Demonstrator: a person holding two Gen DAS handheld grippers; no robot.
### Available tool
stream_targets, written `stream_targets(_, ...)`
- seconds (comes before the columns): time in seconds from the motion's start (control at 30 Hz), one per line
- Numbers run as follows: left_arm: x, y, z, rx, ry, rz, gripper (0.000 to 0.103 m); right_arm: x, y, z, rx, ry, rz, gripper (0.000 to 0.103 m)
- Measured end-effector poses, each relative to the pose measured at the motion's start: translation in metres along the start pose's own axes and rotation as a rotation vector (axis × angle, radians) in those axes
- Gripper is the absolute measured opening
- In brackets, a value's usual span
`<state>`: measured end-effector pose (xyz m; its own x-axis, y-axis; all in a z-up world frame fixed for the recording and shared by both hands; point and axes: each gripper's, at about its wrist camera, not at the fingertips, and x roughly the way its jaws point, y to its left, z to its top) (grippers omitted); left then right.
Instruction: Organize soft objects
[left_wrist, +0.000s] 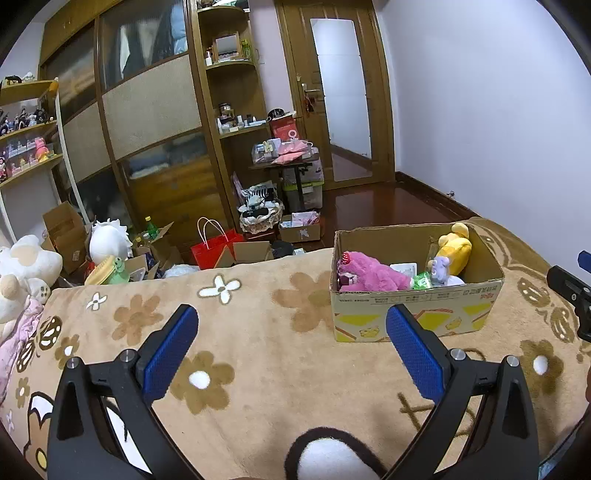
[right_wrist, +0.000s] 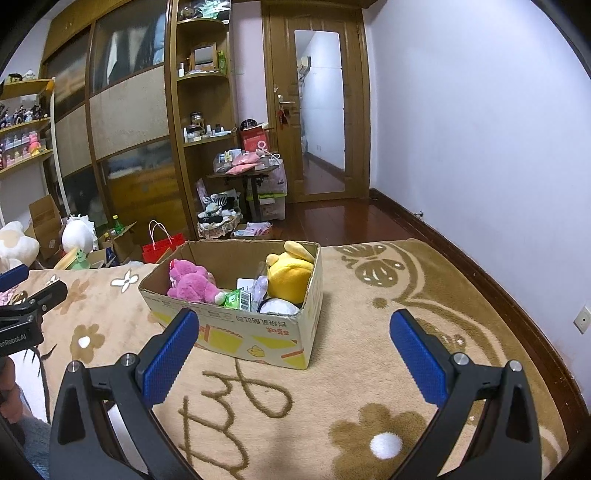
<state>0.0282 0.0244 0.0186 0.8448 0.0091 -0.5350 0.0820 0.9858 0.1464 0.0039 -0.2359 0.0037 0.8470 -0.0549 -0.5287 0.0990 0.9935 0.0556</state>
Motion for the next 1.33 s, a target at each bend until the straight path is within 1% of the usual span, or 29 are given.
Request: stream_targets(1.33, -0.0004, -0.0010, -0.0002, 0.004, 0.004, 0.000, 0.101, 0.0027, 0.0012, -0.0038, -0.003, -0.003, 0.001, 0.103)
